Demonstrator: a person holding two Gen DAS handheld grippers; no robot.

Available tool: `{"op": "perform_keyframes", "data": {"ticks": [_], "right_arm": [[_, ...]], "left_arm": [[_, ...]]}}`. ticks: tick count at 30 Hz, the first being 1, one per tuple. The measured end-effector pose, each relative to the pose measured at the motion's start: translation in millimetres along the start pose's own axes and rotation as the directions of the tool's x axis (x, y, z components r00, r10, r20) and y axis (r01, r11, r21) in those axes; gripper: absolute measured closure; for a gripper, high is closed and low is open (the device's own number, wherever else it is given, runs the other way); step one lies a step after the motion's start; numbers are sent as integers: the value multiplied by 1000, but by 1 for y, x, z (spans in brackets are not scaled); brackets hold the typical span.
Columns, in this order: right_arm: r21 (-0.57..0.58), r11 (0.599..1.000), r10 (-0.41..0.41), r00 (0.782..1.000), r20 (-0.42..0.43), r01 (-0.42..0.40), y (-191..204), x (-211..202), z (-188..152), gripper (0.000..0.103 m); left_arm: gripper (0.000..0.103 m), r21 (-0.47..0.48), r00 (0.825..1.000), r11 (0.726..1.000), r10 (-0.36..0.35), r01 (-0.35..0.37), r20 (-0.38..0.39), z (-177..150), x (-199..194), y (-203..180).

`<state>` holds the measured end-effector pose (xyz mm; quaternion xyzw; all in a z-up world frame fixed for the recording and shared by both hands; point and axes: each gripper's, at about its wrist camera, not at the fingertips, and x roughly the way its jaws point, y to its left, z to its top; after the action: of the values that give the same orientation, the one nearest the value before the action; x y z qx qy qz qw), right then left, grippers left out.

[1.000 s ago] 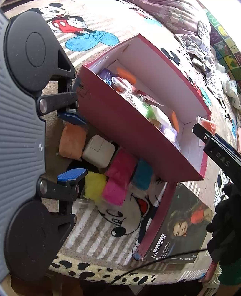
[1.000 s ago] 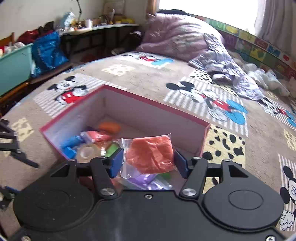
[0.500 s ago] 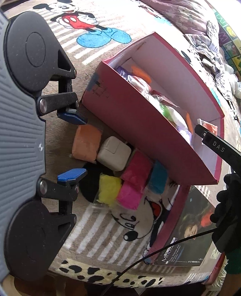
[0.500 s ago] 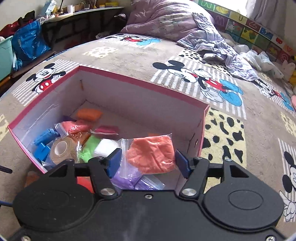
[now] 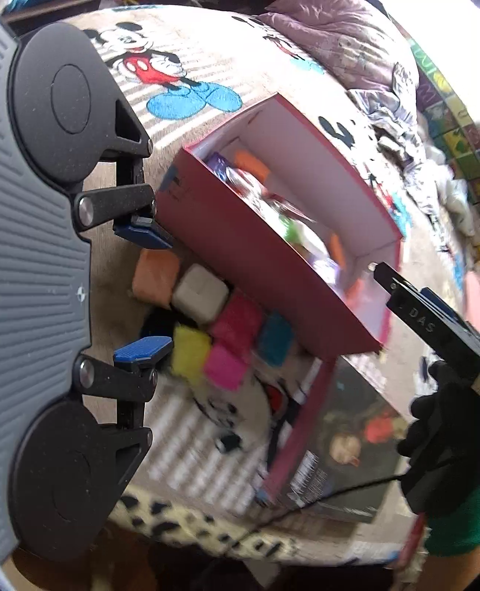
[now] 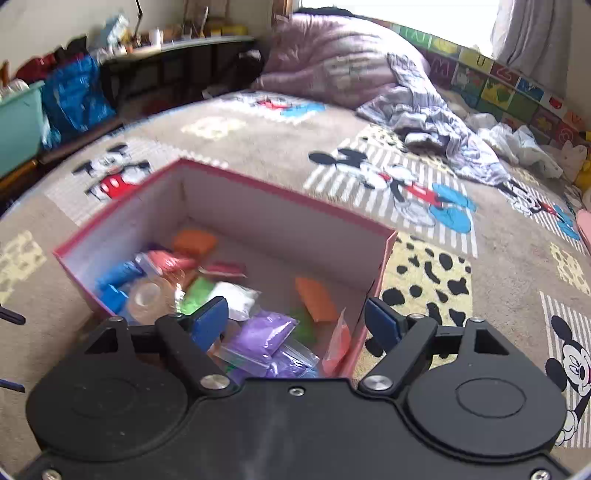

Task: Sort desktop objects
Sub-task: 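Lower the orange bag into the box and open the right gripper, then move both tools to the edges of the dark portrait album cover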

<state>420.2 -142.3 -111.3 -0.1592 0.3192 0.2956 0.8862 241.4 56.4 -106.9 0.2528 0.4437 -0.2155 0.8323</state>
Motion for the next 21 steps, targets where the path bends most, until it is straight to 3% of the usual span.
{"op": "perform_keyframes", "data": {"ticks": [9,12,21], "right_arm": [[-19,1000,-20,999,46,21,-5,-65,-24,19],[-50,998,-44,998,42,46,-11,-82,-38,18],[-30,994,-110,994,-19,109,-49,-105,-76,14]], "left_arm": [[52,-117,990,985,132,-127,40,7,-26,-44],[41,-141,984,977,167,-157,60,14,-33,-53],[40,-189,971,965,208,-183,121,37,-45,-82]]}}
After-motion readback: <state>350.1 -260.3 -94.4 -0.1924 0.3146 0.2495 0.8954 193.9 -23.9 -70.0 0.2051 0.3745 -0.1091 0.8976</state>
